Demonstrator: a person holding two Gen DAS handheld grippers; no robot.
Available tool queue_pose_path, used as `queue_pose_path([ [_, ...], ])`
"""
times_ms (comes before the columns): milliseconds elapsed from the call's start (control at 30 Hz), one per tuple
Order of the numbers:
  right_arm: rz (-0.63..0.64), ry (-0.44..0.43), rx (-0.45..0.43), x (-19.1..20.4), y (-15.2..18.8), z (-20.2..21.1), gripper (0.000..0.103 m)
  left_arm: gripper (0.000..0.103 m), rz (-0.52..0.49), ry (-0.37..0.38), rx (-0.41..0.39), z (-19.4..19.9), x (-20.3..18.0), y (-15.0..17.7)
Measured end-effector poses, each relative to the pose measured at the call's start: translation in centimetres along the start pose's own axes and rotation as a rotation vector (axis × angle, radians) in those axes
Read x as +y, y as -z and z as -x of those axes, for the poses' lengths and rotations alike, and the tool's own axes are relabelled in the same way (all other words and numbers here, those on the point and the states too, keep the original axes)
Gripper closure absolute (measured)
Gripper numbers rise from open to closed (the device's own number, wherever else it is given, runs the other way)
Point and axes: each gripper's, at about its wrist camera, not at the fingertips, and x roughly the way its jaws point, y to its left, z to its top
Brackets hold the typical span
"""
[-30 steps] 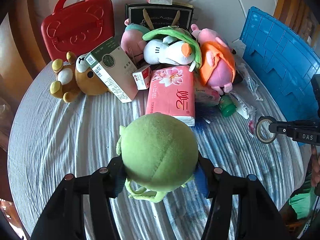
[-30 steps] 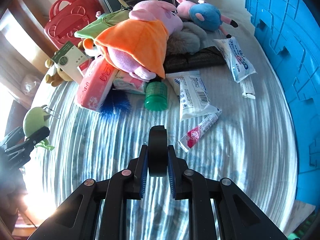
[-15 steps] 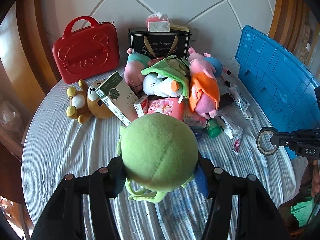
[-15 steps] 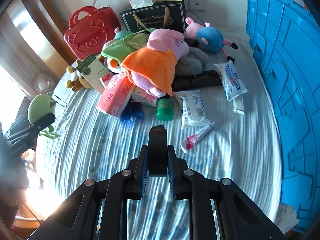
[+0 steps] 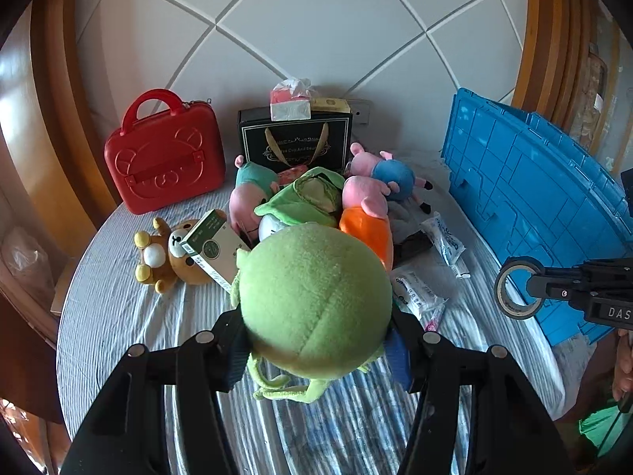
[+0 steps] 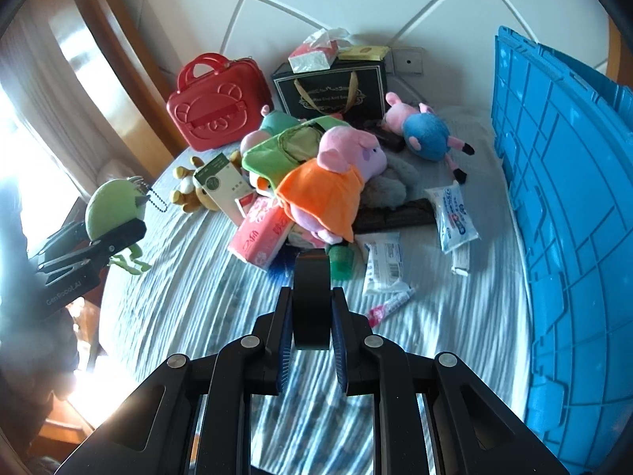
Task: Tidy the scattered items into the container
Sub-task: 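Lift both held items and carry them over the blue crate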
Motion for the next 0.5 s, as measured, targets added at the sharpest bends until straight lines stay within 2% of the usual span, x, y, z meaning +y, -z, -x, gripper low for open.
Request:
queue_pose_path([
  [367, 0.043, -0.044, -0.080, -1.4, -1.7, 4.9, 0.086, 0.047, -0.007, -0.022, -0.078, 2.3, -3.7, -4.5],
  [500, 0.060, -0.027, -0.119, -2.3, -2.4, 6.8, 0.086, 0.047, -0.019, -0.033, -0.109, 3.0, -5.1, -5.8],
])
